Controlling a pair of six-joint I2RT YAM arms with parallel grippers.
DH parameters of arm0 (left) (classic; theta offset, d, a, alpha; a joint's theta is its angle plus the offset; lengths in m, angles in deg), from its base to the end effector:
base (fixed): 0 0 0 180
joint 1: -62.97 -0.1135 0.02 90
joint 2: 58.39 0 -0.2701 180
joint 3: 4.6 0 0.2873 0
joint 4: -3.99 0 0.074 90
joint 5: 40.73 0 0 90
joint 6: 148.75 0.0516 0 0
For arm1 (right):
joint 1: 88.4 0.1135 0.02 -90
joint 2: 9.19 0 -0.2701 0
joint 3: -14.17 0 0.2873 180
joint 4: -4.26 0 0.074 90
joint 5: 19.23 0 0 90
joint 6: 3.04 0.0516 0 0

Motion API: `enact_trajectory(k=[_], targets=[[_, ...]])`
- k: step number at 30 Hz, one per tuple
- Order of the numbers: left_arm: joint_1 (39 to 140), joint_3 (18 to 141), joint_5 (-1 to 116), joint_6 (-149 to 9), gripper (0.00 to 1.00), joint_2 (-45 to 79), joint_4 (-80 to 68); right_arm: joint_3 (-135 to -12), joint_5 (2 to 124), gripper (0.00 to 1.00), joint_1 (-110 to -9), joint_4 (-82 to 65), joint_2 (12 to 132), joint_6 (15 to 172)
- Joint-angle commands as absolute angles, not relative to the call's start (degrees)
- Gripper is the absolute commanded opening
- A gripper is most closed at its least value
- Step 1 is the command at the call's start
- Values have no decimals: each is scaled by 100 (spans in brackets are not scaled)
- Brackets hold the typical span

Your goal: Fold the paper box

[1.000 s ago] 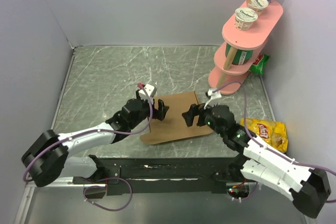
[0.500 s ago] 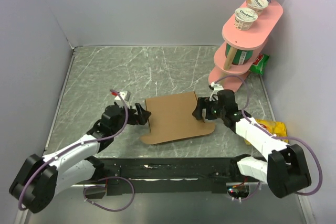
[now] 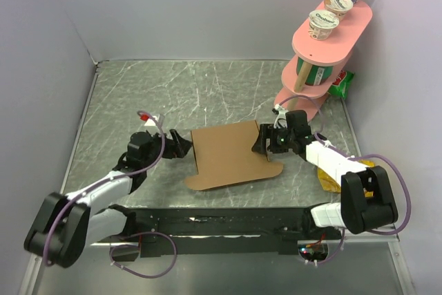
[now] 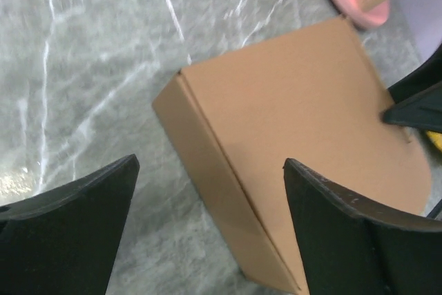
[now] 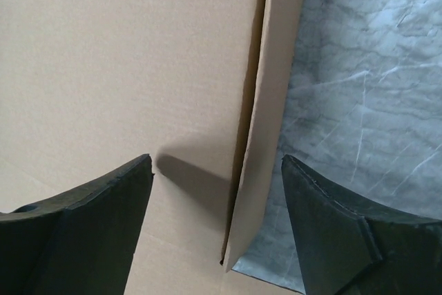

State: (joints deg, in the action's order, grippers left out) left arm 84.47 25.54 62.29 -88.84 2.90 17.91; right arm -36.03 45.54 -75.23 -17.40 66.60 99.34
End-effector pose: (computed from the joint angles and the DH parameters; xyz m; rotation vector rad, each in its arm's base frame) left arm 0.2328 -0.1042 0.1650 0.0174 1.9488 -0.8222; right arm 0.2820 0.0886 0.1626 -0.2277 2.4084 0.7346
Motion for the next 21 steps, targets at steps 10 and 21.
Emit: enact_trajectory(k=[10, 21], targets=[[8424, 2645, 7590, -9285, 68, 2114, 3939, -3752, 3904, 90, -7548, -1737, 7228, 10050], [8406, 2249, 5829, -8785, 99, 317, 2816, -4314, 3527, 57, -7697, -2826, 7667, 9716]])
